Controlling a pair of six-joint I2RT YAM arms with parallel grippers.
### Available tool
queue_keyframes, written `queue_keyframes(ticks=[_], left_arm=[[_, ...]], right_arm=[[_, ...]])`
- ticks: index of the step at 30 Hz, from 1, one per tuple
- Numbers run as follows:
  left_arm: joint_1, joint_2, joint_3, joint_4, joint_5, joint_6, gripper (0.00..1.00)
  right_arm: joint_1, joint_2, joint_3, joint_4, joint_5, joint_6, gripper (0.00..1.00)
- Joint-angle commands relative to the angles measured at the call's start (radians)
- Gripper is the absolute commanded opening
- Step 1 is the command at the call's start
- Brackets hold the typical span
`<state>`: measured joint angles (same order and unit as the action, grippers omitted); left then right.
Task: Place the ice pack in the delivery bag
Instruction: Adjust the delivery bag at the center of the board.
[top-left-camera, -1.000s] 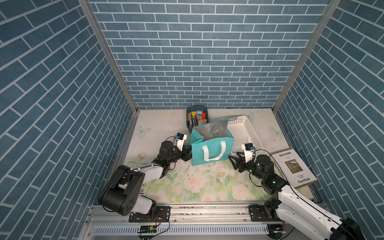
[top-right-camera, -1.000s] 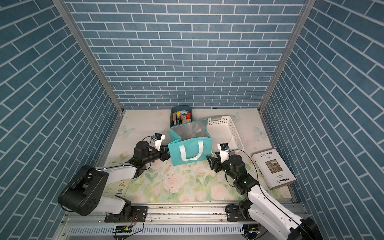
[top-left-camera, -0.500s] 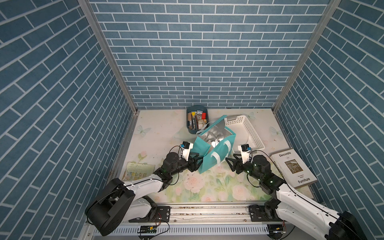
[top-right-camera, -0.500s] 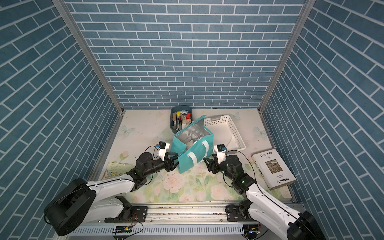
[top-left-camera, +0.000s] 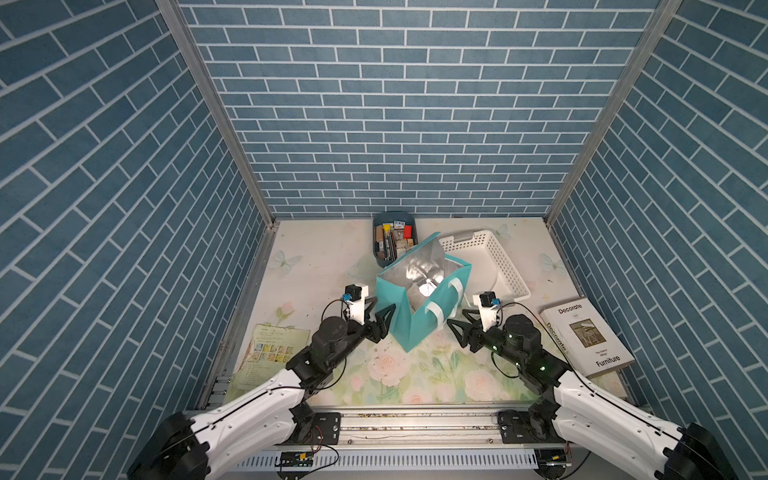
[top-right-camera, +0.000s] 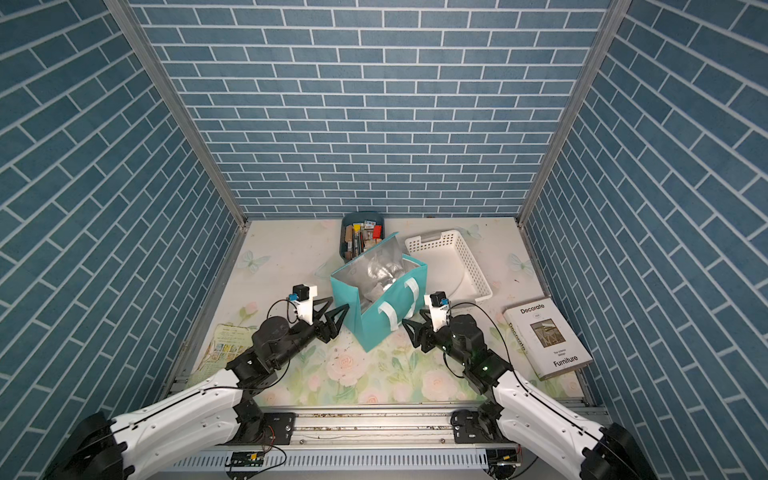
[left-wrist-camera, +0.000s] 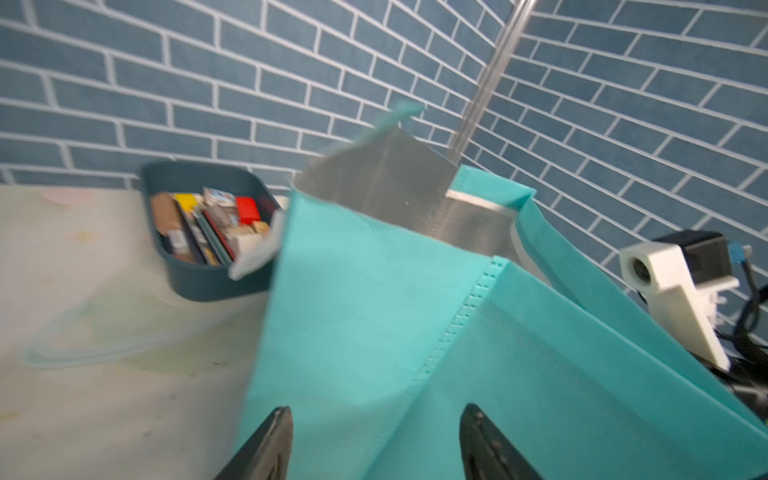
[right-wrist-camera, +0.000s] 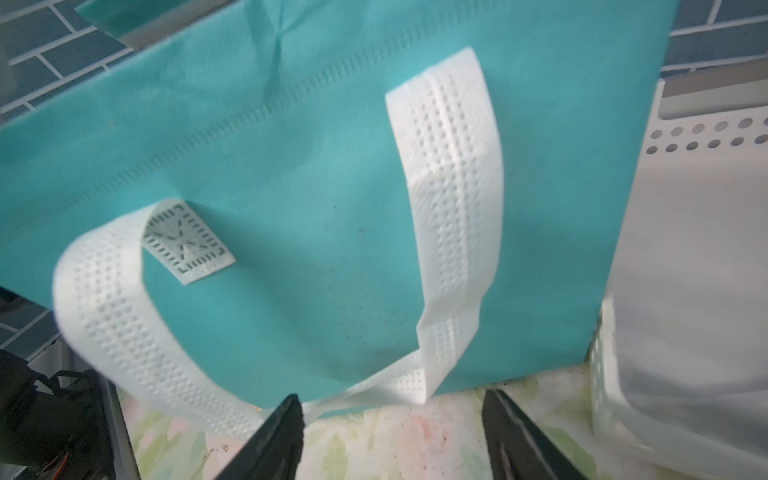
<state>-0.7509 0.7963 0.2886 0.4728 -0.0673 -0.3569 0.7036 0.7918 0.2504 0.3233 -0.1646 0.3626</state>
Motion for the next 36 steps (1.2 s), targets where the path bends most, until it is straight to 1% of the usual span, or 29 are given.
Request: queue_keyframes(ticks=[1,5,7,13,15,18,20,23,26,29,31,34,36], left_arm=[[0.004,-0.046,-0.027,-0.107,-0.112,0.085,0.67],[0.023,-0.019,-0.016,-0.049,-0.047,0.146,0.68],[0.064,0.020,-0.010,-0.003,0.060,0.177,0.67],[0.215,0.168,0.023,0.133,0.309,0.193,0.68],[0.257,0.206,0.050,0.149,0.381,0.218,0.68],[0.293,0.269,0.053,0.235,0.534,0.201,0.68],[0.294,0.304,0.065,0.245,0.595,0.212,0.67],[0.294,0.350,0.089,0.249,0.638,0.221,0.67],[0.295,0.397,0.108,0.254,0.652,0.224,0.64],[0.295,0.430,0.124,0.251,0.669,0.219,0.64],[0.295,0.442,0.126,0.272,0.692,0.206,0.63],[0.294,0.461,0.123,0.309,0.743,0.177,0.61],[0.294,0.475,0.123,0.326,0.770,0.160,0.59]], right_arm=[[0.009,-0.002,-0.010,0.045,-0.007,0.010,0.71],[0.024,0.025,-0.004,0.089,-0.046,0.003,0.71],[0.036,0.038,-0.002,0.101,-0.049,-0.004,0.71],[0.071,0.055,-0.004,0.158,-0.071,-0.005,0.72],[0.085,0.063,0.000,0.180,-0.079,-0.007,0.72],[0.105,0.091,0.022,0.182,-0.068,-0.008,0.72],[0.116,0.118,0.041,0.181,-0.053,-0.014,0.72],[0.128,0.162,0.067,0.189,-0.043,-0.031,0.72],[0.139,0.203,0.090,0.184,-0.030,-0.044,0.71],[0.154,0.214,0.106,0.156,0.009,-0.066,0.71],[0.158,0.205,0.098,0.163,0.029,-0.066,0.73],[0.164,0.204,0.097,0.179,0.033,-0.067,0.80],[0.167,0.215,0.106,0.181,0.048,-0.073,0.82]])
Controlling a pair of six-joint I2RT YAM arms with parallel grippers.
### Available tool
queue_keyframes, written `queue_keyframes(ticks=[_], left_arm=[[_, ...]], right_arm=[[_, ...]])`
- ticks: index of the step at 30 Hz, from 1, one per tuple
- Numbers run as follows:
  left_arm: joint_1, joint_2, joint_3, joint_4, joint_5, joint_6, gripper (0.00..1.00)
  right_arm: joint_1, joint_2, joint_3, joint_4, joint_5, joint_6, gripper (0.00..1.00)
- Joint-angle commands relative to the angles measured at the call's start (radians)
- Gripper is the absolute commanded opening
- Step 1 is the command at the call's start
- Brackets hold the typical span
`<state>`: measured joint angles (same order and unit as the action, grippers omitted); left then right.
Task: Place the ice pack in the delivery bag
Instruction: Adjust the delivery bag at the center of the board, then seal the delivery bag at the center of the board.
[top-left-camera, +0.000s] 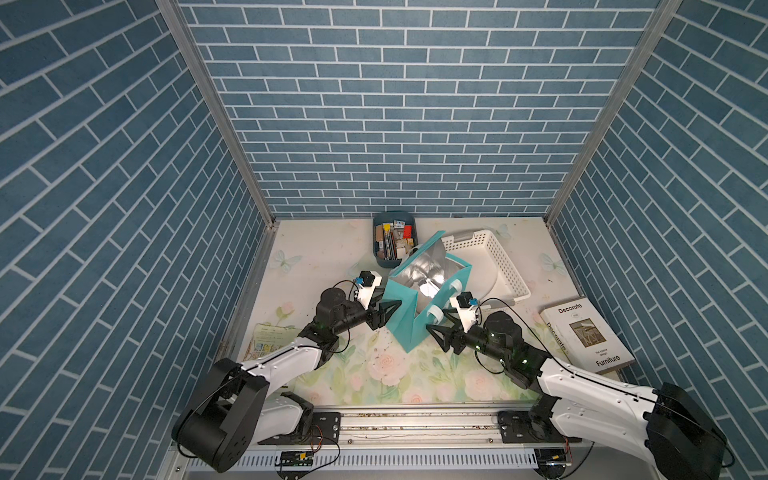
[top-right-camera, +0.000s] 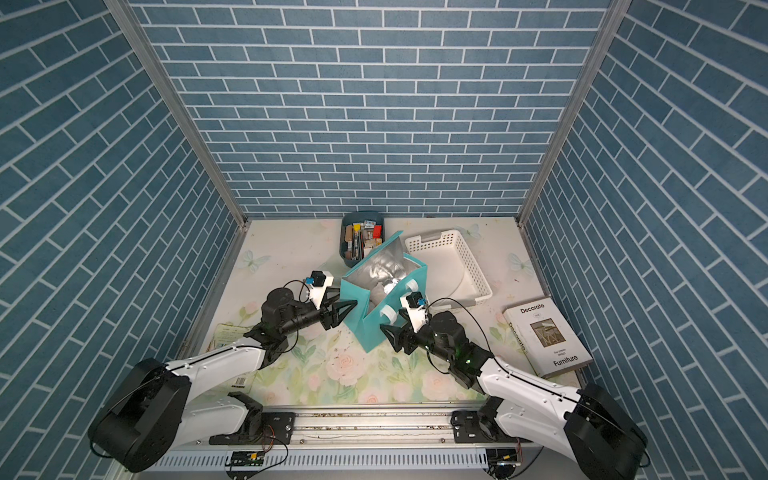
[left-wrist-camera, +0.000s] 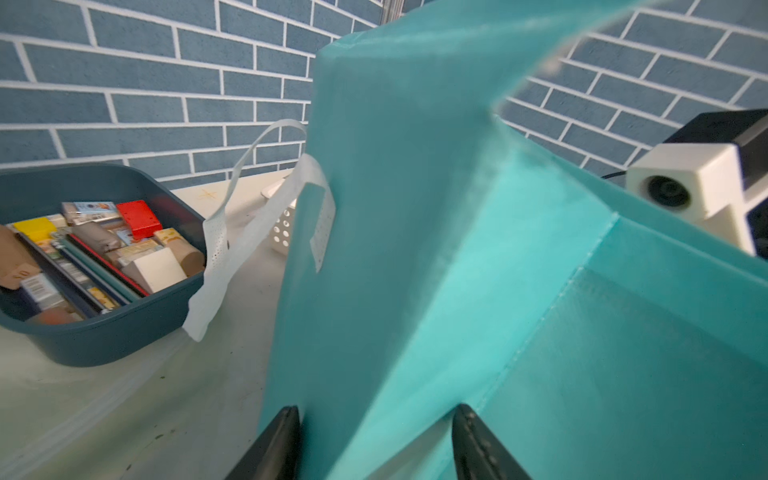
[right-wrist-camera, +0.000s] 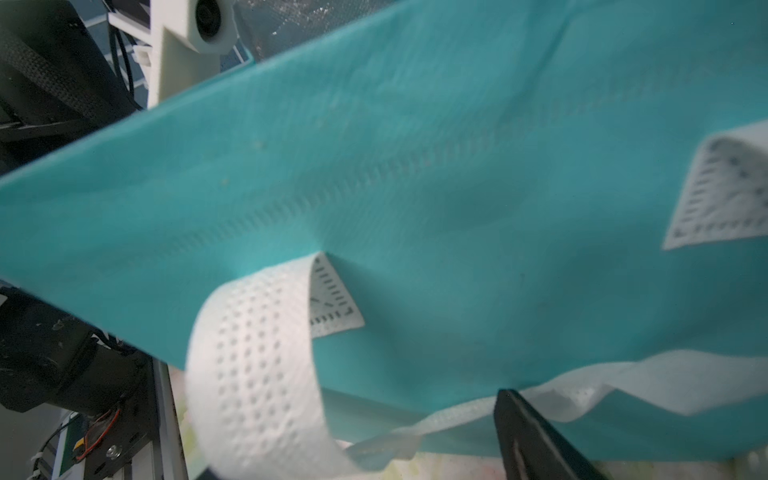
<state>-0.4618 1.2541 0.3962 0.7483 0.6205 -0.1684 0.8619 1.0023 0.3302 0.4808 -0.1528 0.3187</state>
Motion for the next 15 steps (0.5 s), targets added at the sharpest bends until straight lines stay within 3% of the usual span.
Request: queue_keyframes(ticks=[1,15], left_arm=[[0.005,0.023,0.017,0.053,0.091,-0.031,0.59],[-0.009,0.031,-0.017,0.091,0.136,-0.142,0.55]], right_arm=[[0.009,0.013,0.033,0.025,0.050,-0.032,0.82],[0.009,0.181,0.137,0.130,0.128,-0.037,0.80]])
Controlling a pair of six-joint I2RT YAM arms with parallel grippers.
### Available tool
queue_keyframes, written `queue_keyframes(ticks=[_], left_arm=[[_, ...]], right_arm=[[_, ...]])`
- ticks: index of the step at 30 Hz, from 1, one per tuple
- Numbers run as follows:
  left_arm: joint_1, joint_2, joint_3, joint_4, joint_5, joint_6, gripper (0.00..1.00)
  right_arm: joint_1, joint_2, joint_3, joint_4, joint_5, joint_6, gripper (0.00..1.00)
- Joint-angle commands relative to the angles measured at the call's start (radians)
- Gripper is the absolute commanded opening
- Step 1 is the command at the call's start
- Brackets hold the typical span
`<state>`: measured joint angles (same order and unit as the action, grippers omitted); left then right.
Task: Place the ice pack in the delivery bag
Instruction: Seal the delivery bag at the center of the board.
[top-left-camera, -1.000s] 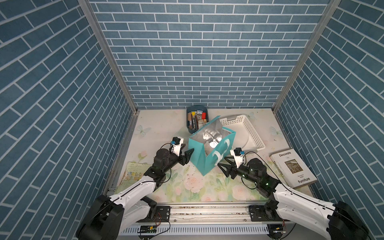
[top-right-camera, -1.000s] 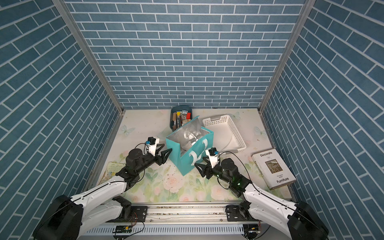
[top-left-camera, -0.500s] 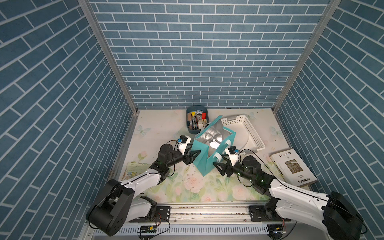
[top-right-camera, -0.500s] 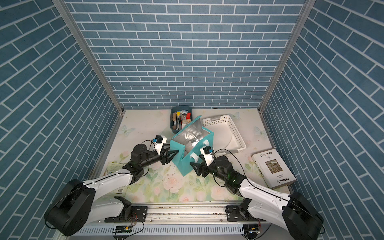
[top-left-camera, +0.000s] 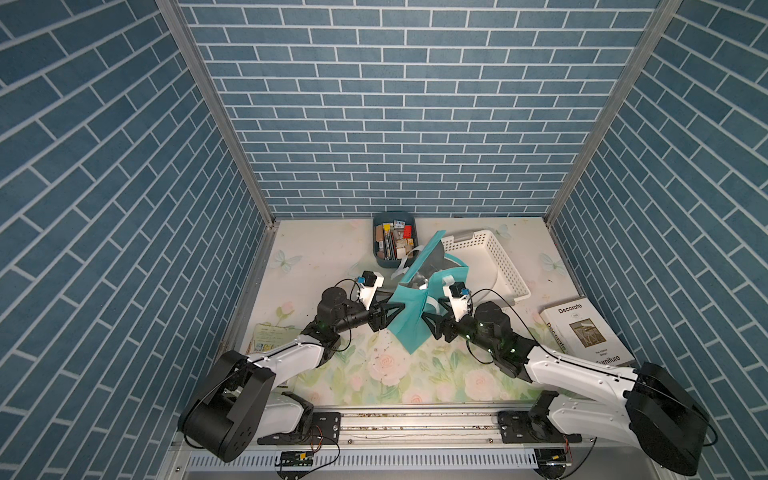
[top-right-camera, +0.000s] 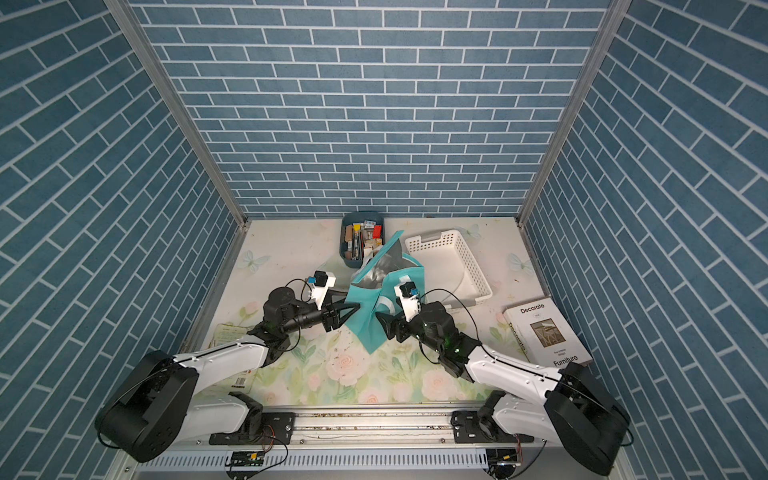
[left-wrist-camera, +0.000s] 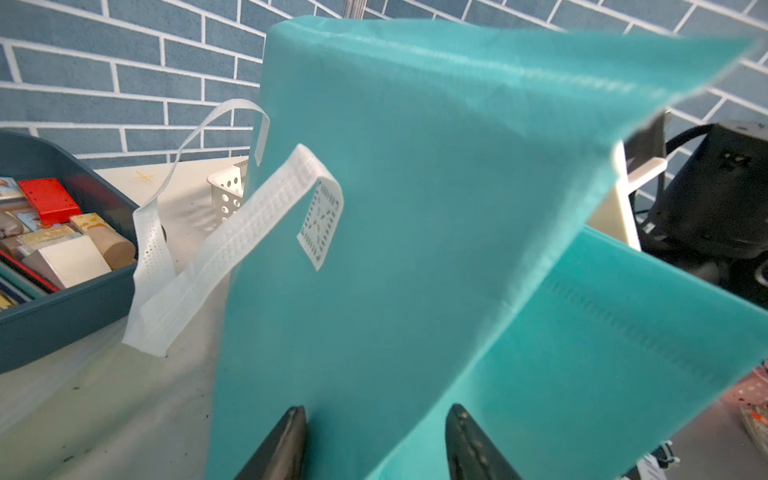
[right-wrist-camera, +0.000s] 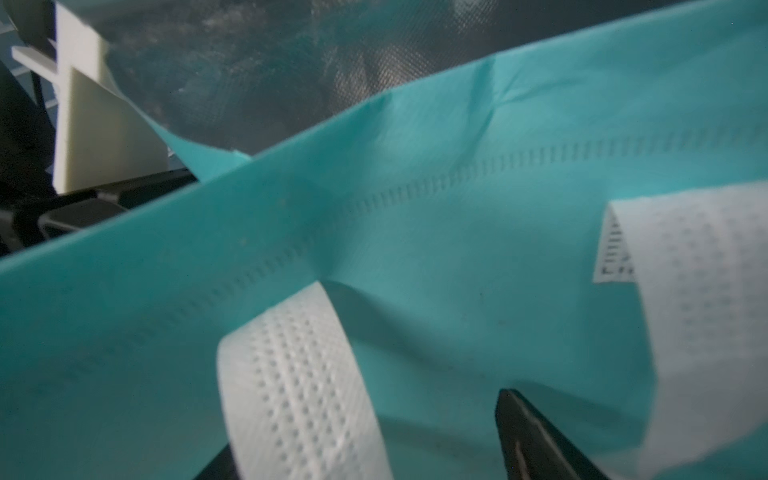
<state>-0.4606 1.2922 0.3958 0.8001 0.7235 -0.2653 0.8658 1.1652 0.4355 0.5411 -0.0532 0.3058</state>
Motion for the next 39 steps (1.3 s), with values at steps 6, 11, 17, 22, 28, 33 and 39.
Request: queue_keyframes(ticks=[6,11,17,22,28,33,39], left_arm=[[-0.064,-0.057,-0.049,0.002,-0.044,-0.049,0.56],[-0.091,-0.102,-0.059,-0.035,-0.070,-0.050,0.60],[-0.114,-0.149,-0.074,-0.071,-0.081,-0.050,0.59],[-0.126,-0.207,-0.106,-0.086,-0.093,-0.050,0.59],[-0.146,-0.258,-0.126,-0.084,-0.122,-0.049,0.60],[-0.162,-0.233,-0.108,-0.064,-0.153,-0.050,0.62],[-0.189,-0.211,-0.062,-0.086,-0.217,-0.047,0.59]], right_arm=[[0.006,0.063,0.048,0.128,-0.016,-0.006,0.79],[0.006,0.090,0.052,0.163,-0.016,-0.004,0.79],[0.006,0.109,0.068,0.192,-0.016,-0.006,0.76],[0.006,0.131,0.089,0.198,-0.016,-0.010,0.69],[0.006,0.147,0.105,0.214,-0.039,-0.011,0.60],[0.006,0.162,0.110,0.226,-0.060,-0.006,0.55],[0.005,0.162,0.116,0.230,-0.064,0.004,0.51]])
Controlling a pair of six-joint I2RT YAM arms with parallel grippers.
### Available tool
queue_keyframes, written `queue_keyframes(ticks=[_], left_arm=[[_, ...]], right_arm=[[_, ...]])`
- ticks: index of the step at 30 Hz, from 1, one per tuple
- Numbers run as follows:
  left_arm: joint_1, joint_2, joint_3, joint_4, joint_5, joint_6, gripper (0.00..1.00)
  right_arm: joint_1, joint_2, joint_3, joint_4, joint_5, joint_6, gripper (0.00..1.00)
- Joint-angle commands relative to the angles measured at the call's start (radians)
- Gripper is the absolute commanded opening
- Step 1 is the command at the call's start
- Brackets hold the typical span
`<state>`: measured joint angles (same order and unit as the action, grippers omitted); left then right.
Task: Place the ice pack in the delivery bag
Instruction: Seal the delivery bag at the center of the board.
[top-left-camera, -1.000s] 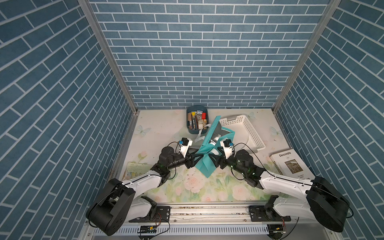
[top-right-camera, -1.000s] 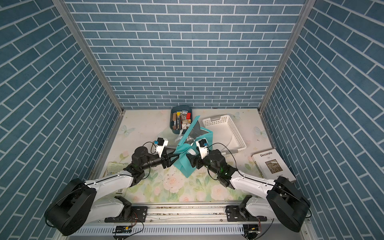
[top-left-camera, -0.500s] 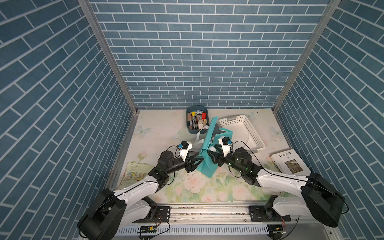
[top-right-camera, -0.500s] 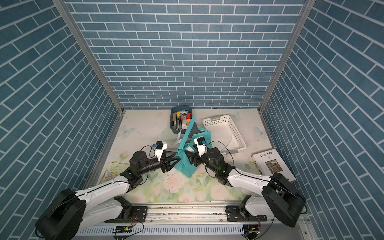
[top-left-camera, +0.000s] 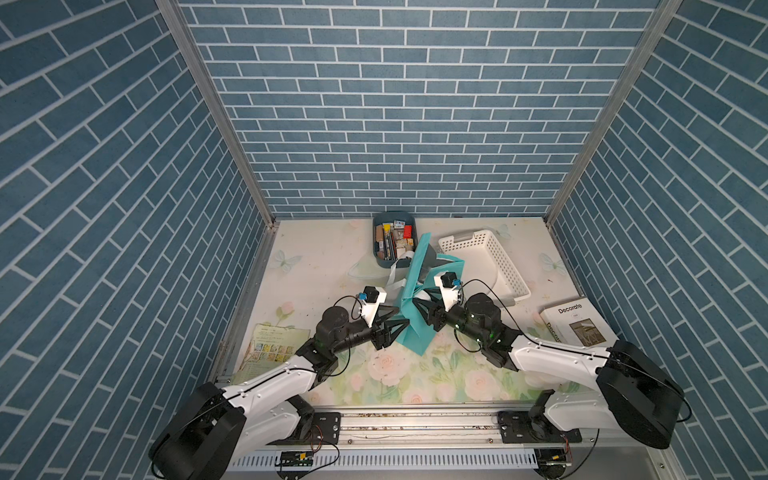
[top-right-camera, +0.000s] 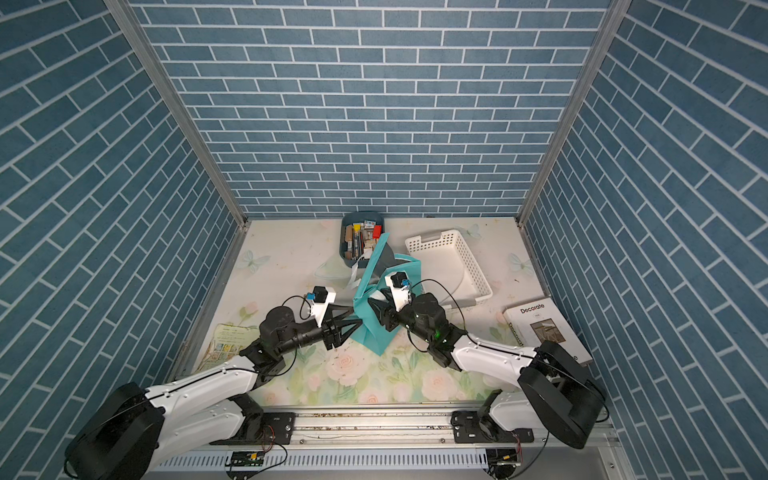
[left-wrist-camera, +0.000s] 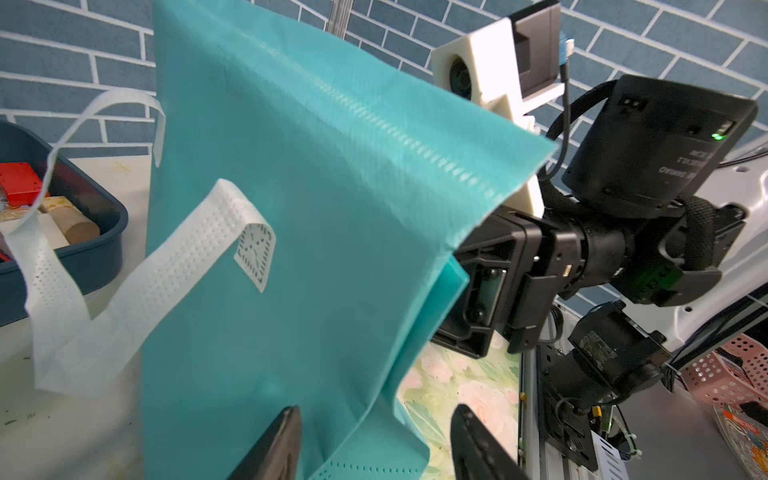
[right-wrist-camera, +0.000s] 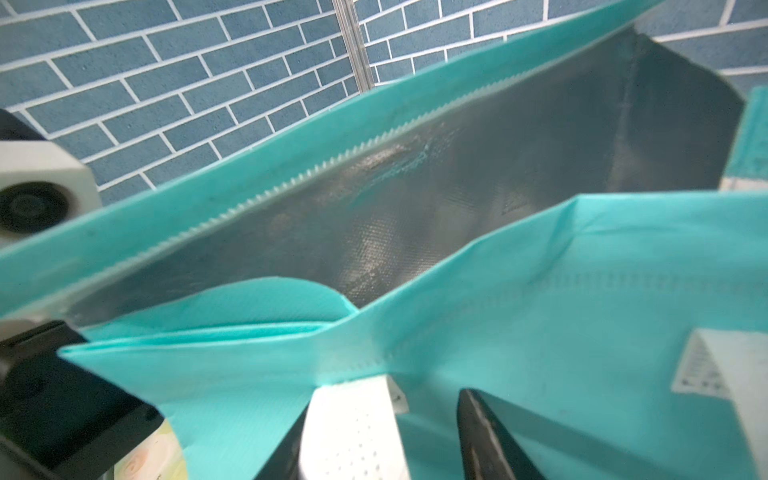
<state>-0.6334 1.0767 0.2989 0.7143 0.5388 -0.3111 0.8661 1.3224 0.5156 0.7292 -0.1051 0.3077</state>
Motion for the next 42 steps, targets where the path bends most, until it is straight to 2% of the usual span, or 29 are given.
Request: queue_keyframes(ticks=[1,7,8,16,19,22,31,37,42], left_arm=[[-0.017,0.004,0.039,-0.002,-0.048,0.000,0.59],[-0.019,-0.011,0.045,-0.005,-0.110,-0.005,0.53],[-0.021,-0.011,0.045,-0.005,-0.115,-0.010,0.48],[-0.041,0.017,0.072,-0.026,-0.130,-0.024,0.44],[-0.052,0.027,0.083,-0.030,-0.143,-0.026,0.36],[-0.062,0.033,0.093,-0.033,-0.146,-0.032,0.32],[-0.081,0.034,0.131,-0.101,-0.222,-0.043,0.00],[-0.084,0.015,0.131,-0.119,-0.257,-0.050,0.00],[-0.086,-0.020,0.131,-0.156,-0.274,-0.035,0.00]], right_arm=[[0.005,0.002,0.034,0.040,-0.007,0.003,0.51],[0.005,-0.040,0.007,0.039,0.077,0.021,0.49],[0.006,-0.048,0.000,0.038,0.093,0.023,0.49],[0.005,-0.053,0.002,0.039,0.094,0.024,0.49],[0.005,-0.040,0.010,0.038,0.077,0.025,0.49],[0.005,-0.030,0.017,0.033,0.056,0.027,0.49],[0.005,-0.078,-0.028,0.004,0.071,0.037,0.53],[0.005,-0.155,-0.103,-0.037,0.072,0.075,0.63],[0.005,-0.289,-0.093,-0.242,0.139,0.154,0.73]])
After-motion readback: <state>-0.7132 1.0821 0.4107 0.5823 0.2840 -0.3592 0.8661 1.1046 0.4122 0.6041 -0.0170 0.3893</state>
